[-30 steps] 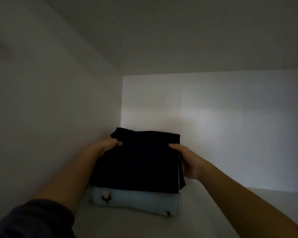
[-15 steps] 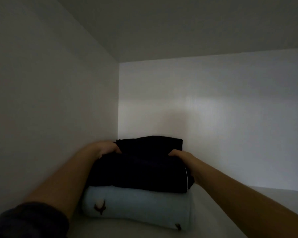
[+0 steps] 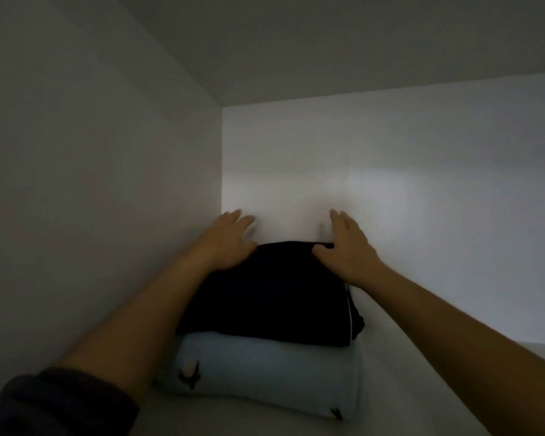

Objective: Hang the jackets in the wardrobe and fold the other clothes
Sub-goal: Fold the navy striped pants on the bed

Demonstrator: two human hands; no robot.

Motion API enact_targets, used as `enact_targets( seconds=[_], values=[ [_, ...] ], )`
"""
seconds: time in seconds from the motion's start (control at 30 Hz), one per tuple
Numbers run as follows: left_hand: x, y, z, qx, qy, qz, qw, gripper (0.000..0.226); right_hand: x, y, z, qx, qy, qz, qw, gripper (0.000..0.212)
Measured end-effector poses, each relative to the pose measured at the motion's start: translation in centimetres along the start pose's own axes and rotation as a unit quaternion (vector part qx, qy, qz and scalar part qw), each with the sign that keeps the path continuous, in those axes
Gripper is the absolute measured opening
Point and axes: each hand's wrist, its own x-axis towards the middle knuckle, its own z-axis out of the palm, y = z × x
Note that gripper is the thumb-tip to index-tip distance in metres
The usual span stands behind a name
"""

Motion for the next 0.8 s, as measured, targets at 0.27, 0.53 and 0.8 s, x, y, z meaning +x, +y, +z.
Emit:
enact_targets(
  seconds=[0.27,0.53,0.8],
  values=[
    [0.5,0.2,6.7,-0.041,-0.232,-0.024,0.972,0.063,0.4,2.0,6.7,-0.128,-0.271,0.012,0.954,0.078],
    [-1.0,1.9,4.6,0.011,-0.177,-0.055,0.983,0.067,-3.3,0.0,2.3,-0.030,-0.220,-0.006,0.975,0.063],
    [-11.4,12.4,-4.6,0.010,-0.028,0.123,0.992,0.048,-19.5,-1.6,-9.5,-0.023,-0.169,-0.023,0.985,0.051]
  ],
)
